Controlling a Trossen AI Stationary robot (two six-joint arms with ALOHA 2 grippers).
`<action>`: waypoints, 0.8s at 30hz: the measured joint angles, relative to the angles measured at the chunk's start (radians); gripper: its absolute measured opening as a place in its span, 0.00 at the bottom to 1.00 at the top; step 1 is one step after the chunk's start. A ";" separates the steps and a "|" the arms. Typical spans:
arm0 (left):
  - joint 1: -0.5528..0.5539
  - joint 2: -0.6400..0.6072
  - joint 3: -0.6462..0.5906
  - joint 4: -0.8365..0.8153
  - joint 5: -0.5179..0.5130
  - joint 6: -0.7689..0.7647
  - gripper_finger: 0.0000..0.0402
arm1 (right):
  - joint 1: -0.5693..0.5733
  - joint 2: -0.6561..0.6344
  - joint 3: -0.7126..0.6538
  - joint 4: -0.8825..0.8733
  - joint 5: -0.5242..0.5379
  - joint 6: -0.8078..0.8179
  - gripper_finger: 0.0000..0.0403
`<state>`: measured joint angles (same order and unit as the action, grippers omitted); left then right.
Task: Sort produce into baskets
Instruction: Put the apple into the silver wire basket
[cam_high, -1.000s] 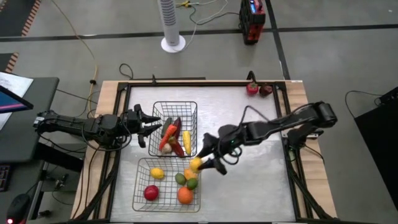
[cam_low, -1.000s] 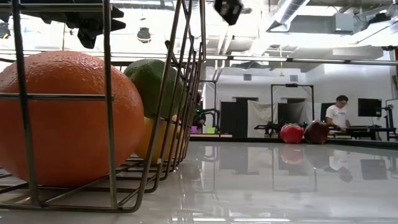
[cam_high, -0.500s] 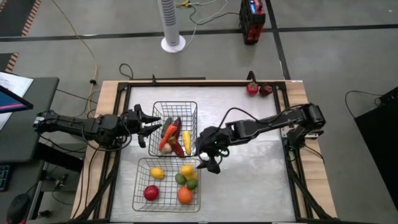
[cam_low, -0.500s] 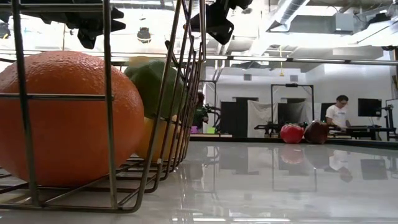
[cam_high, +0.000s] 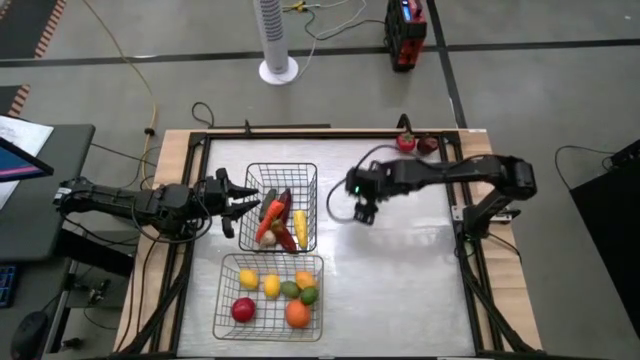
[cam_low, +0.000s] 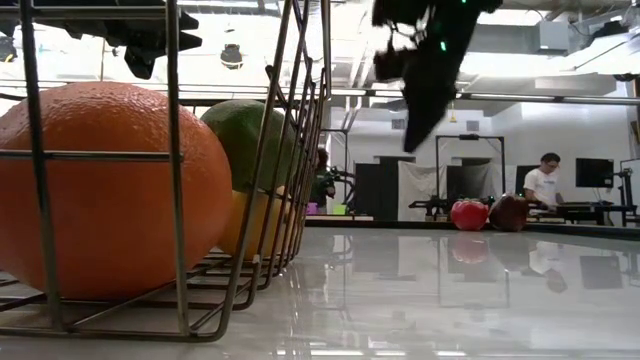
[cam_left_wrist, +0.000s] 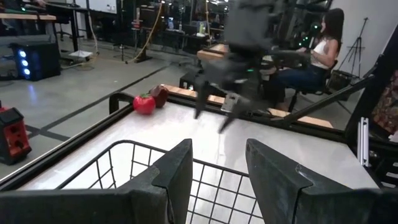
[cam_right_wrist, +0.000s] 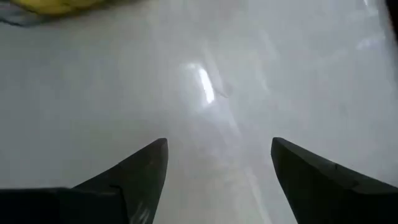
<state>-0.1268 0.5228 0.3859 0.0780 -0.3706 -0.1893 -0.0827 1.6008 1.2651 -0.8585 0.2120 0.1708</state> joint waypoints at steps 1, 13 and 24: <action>0.000 0.000 0.000 0.000 0.000 0.000 0.34 | -0.041 -0.007 -0.023 0.001 0.009 -0.007 0.78; 0.000 0.000 0.000 -0.001 -0.006 0.017 0.34 | -0.522 -0.009 -0.136 0.044 0.108 -0.371 0.87; 0.000 0.000 0.000 -0.006 -0.037 0.050 0.34 | -0.767 -0.009 -0.135 -0.009 0.207 -0.516 0.97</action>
<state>-0.1265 0.5228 0.3859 0.0715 -0.4072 -0.1398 -0.8493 1.5913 1.1297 -0.8680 0.4189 -0.3453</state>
